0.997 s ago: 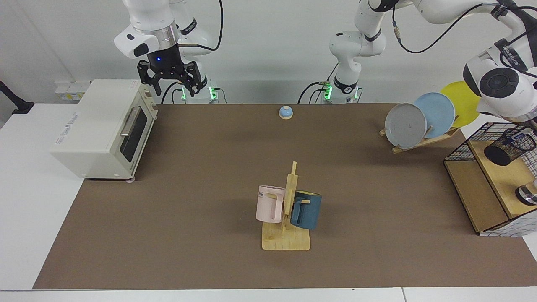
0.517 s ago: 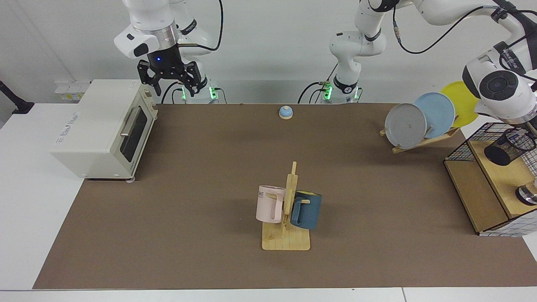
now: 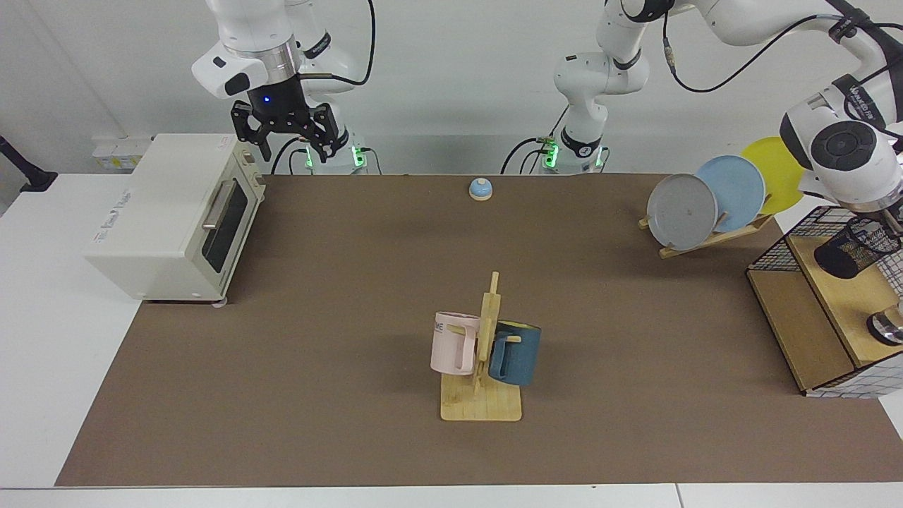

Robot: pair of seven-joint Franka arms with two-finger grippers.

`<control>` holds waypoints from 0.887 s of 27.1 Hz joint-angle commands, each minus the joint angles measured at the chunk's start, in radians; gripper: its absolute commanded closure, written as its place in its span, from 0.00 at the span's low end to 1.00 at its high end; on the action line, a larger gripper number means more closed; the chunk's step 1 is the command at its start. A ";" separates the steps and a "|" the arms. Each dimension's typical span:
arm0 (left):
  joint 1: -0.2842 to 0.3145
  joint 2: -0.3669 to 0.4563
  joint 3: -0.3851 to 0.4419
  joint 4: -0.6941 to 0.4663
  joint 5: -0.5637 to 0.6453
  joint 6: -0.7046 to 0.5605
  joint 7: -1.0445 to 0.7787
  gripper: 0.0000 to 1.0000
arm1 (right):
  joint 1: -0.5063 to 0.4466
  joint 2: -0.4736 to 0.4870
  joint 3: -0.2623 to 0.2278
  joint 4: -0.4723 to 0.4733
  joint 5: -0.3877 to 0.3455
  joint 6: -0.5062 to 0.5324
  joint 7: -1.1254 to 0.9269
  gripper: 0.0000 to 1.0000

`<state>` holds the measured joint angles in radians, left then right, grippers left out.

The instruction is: Put markers into pen holder

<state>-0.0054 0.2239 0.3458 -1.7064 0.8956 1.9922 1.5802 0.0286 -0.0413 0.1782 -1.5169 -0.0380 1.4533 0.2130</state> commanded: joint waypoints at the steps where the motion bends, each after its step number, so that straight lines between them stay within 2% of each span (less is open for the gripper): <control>1: 0.008 -0.003 0.007 -0.015 -0.026 0.039 0.033 1.00 | -0.021 -0.018 0.014 -0.020 0.001 0.001 0.016 0.00; 24: 0.019 0.003 0.015 -0.015 -0.066 0.068 0.078 1.00 | -0.021 -0.018 0.014 -0.020 0.001 0.001 0.016 0.00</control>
<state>0.0013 0.2266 0.3604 -1.7155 0.8573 2.0297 1.6340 0.0286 -0.0414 0.1782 -1.5170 -0.0380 1.4533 0.2130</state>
